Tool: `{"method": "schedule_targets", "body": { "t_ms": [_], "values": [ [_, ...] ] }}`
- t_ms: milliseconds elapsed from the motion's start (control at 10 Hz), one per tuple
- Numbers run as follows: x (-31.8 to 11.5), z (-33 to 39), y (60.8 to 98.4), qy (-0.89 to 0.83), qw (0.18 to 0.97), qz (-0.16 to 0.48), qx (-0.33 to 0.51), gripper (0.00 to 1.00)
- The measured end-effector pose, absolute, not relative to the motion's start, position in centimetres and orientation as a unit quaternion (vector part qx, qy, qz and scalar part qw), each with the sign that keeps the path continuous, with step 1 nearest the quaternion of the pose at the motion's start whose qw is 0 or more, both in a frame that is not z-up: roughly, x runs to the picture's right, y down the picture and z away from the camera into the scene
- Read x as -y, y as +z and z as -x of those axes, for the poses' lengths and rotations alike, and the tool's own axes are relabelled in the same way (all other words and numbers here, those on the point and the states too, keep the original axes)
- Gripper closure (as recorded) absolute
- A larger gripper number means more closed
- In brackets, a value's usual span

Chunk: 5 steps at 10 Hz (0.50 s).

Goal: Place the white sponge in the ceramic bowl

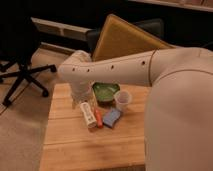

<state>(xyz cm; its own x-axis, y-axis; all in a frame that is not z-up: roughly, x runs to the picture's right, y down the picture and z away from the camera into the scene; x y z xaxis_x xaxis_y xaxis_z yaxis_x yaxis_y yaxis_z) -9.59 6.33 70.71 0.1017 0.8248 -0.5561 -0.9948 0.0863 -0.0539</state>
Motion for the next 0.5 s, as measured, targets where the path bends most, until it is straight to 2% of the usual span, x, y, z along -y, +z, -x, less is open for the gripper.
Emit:
{"method": "schedule_targets", "body": {
  "t_ms": [300,500],
  "values": [
    [1.9,6.2,69.9,0.691,0.704,0.135,-0.089,0.35],
    [4.6,3.9,69.2,0.723,0.681,0.104,-0.052,0.35]
  ]
}}
